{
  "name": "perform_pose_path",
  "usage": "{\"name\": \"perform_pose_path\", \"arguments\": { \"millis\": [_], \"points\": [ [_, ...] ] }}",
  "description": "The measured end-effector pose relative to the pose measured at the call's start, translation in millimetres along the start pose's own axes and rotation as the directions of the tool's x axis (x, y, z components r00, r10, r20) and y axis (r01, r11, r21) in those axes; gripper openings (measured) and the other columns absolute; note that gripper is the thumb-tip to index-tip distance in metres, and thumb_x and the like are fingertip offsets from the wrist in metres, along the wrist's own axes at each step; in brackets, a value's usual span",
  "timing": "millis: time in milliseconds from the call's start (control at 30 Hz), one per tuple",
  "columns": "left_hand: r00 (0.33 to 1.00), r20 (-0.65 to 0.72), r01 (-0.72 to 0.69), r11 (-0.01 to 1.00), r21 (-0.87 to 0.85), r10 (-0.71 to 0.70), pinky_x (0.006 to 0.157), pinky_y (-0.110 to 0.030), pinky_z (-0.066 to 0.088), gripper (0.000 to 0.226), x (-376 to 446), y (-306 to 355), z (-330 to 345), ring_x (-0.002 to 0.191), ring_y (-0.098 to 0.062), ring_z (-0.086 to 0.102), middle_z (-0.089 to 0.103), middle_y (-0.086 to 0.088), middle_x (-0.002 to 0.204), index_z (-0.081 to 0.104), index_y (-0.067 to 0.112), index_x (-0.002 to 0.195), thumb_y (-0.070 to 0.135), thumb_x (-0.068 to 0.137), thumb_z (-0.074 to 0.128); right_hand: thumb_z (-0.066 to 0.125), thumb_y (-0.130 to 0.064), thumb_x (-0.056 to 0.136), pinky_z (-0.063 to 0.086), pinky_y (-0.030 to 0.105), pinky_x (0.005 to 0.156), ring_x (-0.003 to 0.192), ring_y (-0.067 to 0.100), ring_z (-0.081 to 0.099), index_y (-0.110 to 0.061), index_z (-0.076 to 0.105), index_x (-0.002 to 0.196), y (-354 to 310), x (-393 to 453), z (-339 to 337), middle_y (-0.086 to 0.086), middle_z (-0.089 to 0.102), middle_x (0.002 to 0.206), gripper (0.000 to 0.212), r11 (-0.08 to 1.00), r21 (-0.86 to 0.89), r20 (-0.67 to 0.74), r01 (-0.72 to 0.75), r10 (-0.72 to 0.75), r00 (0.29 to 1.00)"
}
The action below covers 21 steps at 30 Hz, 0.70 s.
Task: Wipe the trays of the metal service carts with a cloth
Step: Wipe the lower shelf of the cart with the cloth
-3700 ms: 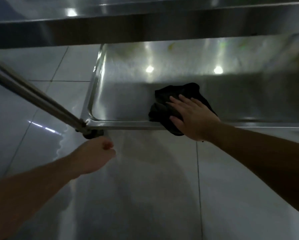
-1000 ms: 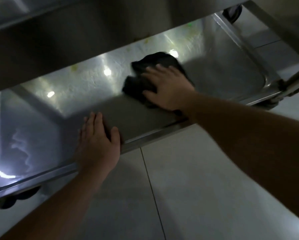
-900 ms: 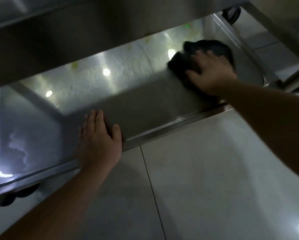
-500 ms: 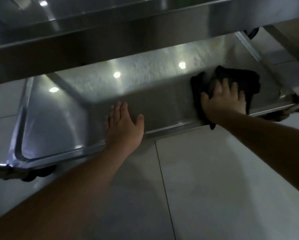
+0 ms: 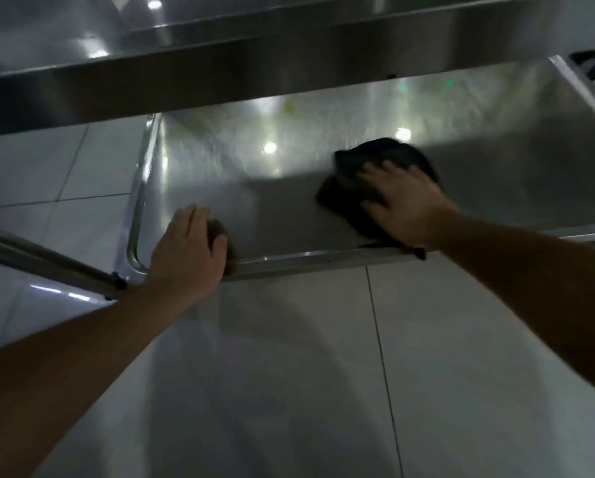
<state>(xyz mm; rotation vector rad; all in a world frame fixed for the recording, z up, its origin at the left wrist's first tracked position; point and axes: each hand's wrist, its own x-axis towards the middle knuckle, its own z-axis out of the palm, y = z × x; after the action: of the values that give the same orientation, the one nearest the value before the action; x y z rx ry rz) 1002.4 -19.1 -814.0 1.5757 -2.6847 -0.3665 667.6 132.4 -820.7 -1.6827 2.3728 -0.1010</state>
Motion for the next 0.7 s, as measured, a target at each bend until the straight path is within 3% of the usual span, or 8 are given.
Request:
{"name": "perform_pose_path", "arguments": {
  "millis": [67, 133, 200, 267, 300, 400, 533, 700],
  "points": [
    [0.999, -0.028, 0.023, 1.000, -0.007, -0.023, 0.128, -0.054, 0.024, 0.064, -9, -16, 10, 0.157, -0.037, 0.025, 0.031, -0.019, 0.169, 0.036, 0.004, 0.159, 0.041, 0.107, 0.038, 0.042, -0.044, 0.109, 0.012, 0.049, 0.128, 0.159, 0.030, 0.020, -0.019, 0.028, 0.165, 46, 4, -13, 0.007, 0.023, 0.173, 0.063, 0.953, 0.075, -0.060, -0.294, 0.299, 0.952],
    [0.996, -0.072, 0.054, 0.999, -0.007, -0.054, 0.127, -0.055, 0.024, 0.071, -16, -19, 18, 0.157, -0.037, 0.026, 0.032, -0.017, 0.169, 0.036, 0.006, 0.160, 0.049, 0.104, 0.029, 0.036, -0.049, 0.107, 0.008, 0.054, 0.128, 0.160, 0.032, 0.015, -0.016, 0.024, 0.165, 76, 8, -19, 0.008, 0.019, 0.174, 0.068, 0.804, 0.148, -0.036, -0.575, 0.586, 0.810],
    [0.992, -0.105, 0.068, 0.998, 0.016, -0.066, 0.128, -0.053, 0.022, 0.076, -16, -16, 21, 0.159, -0.035, 0.025, 0.032, -0.016, 0.170, 0.035, 0.007, 0.162, 0.051, 0.101, 0.023, 0.029, -0.055, 0.104, 0.002, 0.056, 0.128, 0.161, 0.032, 0.006, -0.018, 0.019, 0.167, 73, 20, -16, 0.003, 0.011, 0.176, 0.074, 0.658, 0.183, -0.004, -0.731, 0.744, 0.668],
    [0.991, -0.115, 0.067, 0.997, 0.038, -0.062, 0.128, -0.052, 0.021, 0.075, -17, -14, 22, 0.159, -0.035, 0.024, 0.033, -0.017, 0.170, 0.035, 0.006, 0.162, 0.048, 0.101, 0.024, 0.026, -0.057, 0.102, -0.002, 0.056, 0.128, 0.161, 0.033, 0.002, -0.019, 0.016, 0.168, 40, 36, -9, 0.001, 0.008, 0.176, 0.077, 0.606, 0.217, 0.004, -0.766, 0.784, 0.621],
    [0.991, -0.115, 0.067, 0.997, 0.044, -0.062, 0.128, -0.052, 0.021, 0.073, -17, -15, 22, 0.159, -0.035, 0.024, 0.033, -0.016, 0.169, 0.036, 0.006, 0.162, 0.047, 0.102, 0.025, 0.027, -0.058, 0.102, -0.003, 0.056, 0.128, 0.161, 0.034, 0.000, -0.020, 0.016, 0.168, 19, 44, -6, 0.002, 0.007, 0.176, 0.077, 0.629, 0.226, 0.004, -0.744, 0.763, 0.647],
    [0.992, -0.108, 0.065, 0.996, 0.053, -0.059, 0.128, -0.052, 0.020, 0.063, -15, -18, 21, 0.160, -0.034, 0.023, 0.031, -0.016, 0.170, 0.034, 0.007, 0.162, 0.042, 0.109, 0.029, 0.030, -0.057, 0.103, -0.002, 0.054, 0.128, 0.162, 0.032, -0.001, -0.021, 0.014, 0.168, -51, 65, 6, 0.001, 0.004, 0.177, 0.077, 0.805, 0.160, -0.016, -0.572, 0.581, 0.814],
    [0.993, -0.114, 0.049, 0.997, 0.055, -0.043, 0.127, -0.050, 0.021, 0.069, -12, -18, 19, 0.159, -0.034, 0.025, 0.035, -0.015, 0.169, 0.038, 0.008, 0.160, 0.046, 0.103, 0.026, 0.027, -0.063, 0.101, -0.003, 0.051, 0.129, 0.162, 0.027, -0.004, -0.026, 0.011, 0.168, -135, 73, 21, -0.005, 0.002, 0.177, 0.078, 0.979, 0.052, 0.038, -0.198, 0.197, 0.980],
    [0.992, -0.124, 0.040, 0.999, 0.029, -0.036, 0.128, -0.050, 0.020, 0.073, -13, -18, 18, 0.159, -0.034, 0.025, 0.034, -0.016, 0.169, 0.038, 0.009, 0.160, 0.048, 0.100, 0.026, 0.020, -0.068, 0.100, -0.008, 0.042, 0.129, 0.161, 0.013, -0.006, -0.036, 0.010, 0.167, -127, 36, 29, -0.014, 0.002, 0.175, 0.075, 0.979, -0.003, 0.116, 0.204, -0.202, 0.973]
  ]
}}
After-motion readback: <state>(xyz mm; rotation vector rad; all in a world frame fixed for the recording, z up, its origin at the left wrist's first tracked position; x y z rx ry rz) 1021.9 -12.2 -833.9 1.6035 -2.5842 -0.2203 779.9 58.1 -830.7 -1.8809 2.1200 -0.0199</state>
